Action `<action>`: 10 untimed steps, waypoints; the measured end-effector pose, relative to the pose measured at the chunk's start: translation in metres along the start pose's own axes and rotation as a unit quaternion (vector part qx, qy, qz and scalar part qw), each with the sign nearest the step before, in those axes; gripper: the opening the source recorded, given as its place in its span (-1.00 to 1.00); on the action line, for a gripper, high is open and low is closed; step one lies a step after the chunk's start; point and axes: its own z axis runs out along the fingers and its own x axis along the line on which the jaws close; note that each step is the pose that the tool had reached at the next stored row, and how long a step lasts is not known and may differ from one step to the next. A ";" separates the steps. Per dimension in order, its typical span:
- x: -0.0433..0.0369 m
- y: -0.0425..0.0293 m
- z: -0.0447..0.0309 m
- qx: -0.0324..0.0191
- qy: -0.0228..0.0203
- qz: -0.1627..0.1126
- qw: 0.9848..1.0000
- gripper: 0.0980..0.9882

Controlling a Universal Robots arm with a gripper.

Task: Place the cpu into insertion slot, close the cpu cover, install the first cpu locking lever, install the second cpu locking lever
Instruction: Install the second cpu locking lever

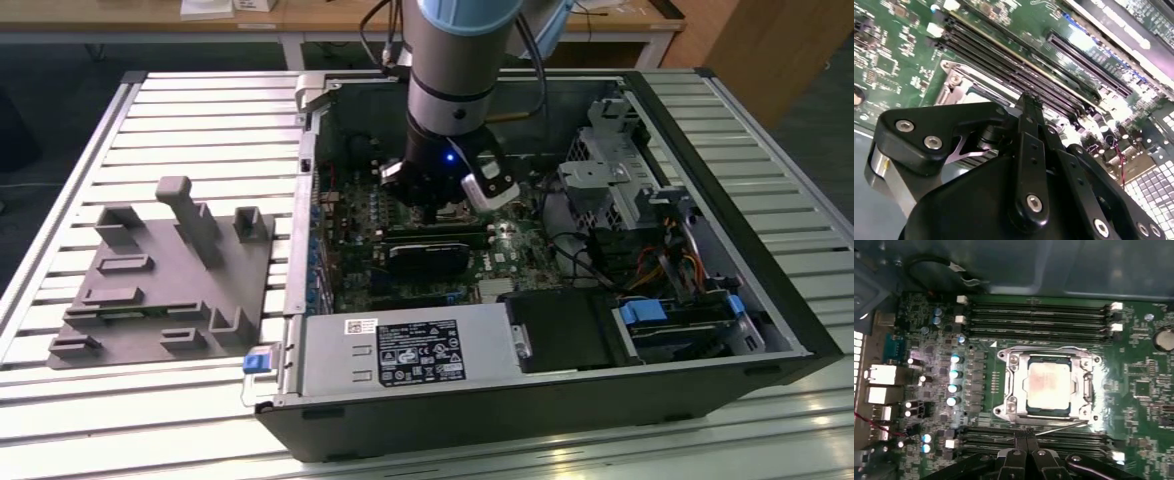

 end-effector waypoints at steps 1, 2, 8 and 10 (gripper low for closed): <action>0.0008 -0.0002 0.0015 0.000 0.000 0.000 1.000 -0.98; 0.0009 -0.0005 0.0034 0.000 0.000 0.000 1.000 -0.98; 0.0020 -0.0018 0.0125 -0.003 0.000 0.000 1.000 -0.98; 0.0032 -0.0034 0.0130 -0.010 0.000 0.000 1.000 -0.98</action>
